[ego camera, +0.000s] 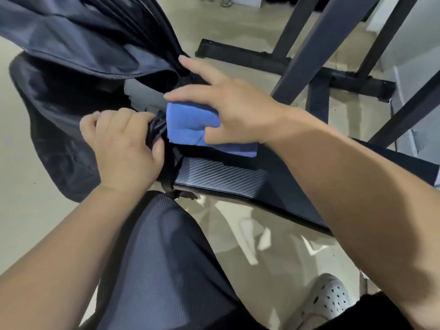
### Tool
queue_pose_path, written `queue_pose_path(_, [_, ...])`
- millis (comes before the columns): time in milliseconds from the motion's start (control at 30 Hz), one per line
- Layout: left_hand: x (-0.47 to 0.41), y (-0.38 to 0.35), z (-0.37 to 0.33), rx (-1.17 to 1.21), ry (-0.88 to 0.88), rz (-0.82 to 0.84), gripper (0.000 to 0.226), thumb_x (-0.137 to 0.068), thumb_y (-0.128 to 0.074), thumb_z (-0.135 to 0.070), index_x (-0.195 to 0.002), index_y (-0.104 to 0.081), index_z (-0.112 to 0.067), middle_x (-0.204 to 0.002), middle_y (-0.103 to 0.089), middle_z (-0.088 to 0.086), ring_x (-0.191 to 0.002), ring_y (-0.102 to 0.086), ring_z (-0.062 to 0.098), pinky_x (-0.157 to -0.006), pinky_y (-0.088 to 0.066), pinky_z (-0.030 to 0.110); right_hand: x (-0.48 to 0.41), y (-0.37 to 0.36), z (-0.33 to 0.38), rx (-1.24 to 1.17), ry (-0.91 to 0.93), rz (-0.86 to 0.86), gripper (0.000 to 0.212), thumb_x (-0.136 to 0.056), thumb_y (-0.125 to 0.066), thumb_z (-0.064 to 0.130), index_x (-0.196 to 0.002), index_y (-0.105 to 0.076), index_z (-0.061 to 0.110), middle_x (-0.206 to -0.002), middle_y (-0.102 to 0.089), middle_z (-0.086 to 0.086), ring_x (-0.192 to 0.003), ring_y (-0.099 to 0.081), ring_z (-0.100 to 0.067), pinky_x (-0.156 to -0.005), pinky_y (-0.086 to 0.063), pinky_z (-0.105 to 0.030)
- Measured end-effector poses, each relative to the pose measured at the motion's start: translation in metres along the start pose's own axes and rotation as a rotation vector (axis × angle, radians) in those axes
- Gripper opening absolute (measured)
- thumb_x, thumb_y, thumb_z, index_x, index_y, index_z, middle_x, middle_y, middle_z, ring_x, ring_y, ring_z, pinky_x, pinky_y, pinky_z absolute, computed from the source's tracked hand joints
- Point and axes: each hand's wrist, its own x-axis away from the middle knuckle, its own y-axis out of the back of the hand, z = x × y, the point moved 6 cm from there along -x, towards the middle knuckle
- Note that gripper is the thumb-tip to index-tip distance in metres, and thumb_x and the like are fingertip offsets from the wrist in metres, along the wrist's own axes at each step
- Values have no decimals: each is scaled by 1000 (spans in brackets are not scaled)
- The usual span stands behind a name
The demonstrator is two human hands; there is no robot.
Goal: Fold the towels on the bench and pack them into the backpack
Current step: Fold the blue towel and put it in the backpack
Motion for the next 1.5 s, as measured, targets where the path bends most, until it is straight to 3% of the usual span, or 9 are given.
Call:
queue_pose_path(100, [-2,2,-3,31,-43,-49,20,-77,-64,-20,-95,-68,-13,-84,-62,7,-85,-53,35,-90,-29,44,-23,-4,7,110,11,114,81,-74,-70,24,-148,-43,45,-169,10,9,-72,-43,8,-58,-36,-21])
queue_pose_path(267, [-6,5,-8,63,-83,-32,13,-78,-64,-18,-89,-68,-13,-81,-62,7,-82,-53,34,-91,-29,45,-36,-2,-1,56,-44,24,59,-72,-68,24,-129,-55,17,-162,-23,16,-89,-56,-11,-60,-42,-29])
queue_pose_path(400, [-14,4,-34,82,-152,-26,9,-79,-65,-19,-85,-69,-13,-77,-60,4,-80,-53,32,-92,-28,43,-6,8,-23,-110,-172,-123,36,-65,-64,25,-99,-52,16,-96,-46,16,-87,-55,-19,-74,-51,-51])
queue_pose_path(533, [-20,-2,-84,145,-243,-17,9,-78,-65,-18,-84,-69,-12,-76,-59,3,-79,-54,32,-95,-26,43,39,34,-48,-79,-307,-238,49,-68,-65,25,-113,-57,10,-102,-48,2,-87,-55,-21,-74,-51,-49])
queue_pose_path(700, [-19,1,-165,275,-344,-31,7,-75,-71,-12,-81,-68,-10,-75,-58,2,-76,-54,31,-96,-26,42,114,70,-79,-23,-452,-359,27,-70,-63,19,-86,-41,15,-84,-38,7,-72,-45,-20,-61,-39,-40])
queue_pose_path(800, [-16,9,-212,333,-377,-37,6,-77,-70,-15,-82,-69,-12,-76,-60,1,-76,-56,30,-94,-28,43,161,94,-94,24,-553,-425,40,-68,-58,23,-106,-55,10,-94,-48,-3,-82,-54,-27,-72,-50,-48])
queue_pose_path(1000, [0,29,-277,188,-484,183,55,-87,-51,-69,-90,-61,-15,-72,-55,0,-70,-52,26,-65,-29,36,237,124,-119,128,-718,-521,66,-76,-62,20,-140,-50,18,-102,-48,-1,-91,-51,-24,-81,-50,-41])
queue_pose_path(1300, [75,25,-266,214,-577,266,36,-82,-78,-14,-113,-69,4,-63,-61,9,-52,-57,32,-44,-38,33,232,91,-115,162,-725,-419,28,-75,-63,23,-98,-54,10,-104,-50,-3,-87,-53,-32,-76,-51,-44])
queue_pose_path(1500, [79,22,-263,221,-607,184,40,-89,-62,-19,-122,-65,5,-68,-60,9,-59,-57,32,-49,-38,35,227,104,-115,201,-793,-441,31,-81,-64,21,-105,-48,10,-100,-44,-2,-87,-45,-30,-78,-45,-41])
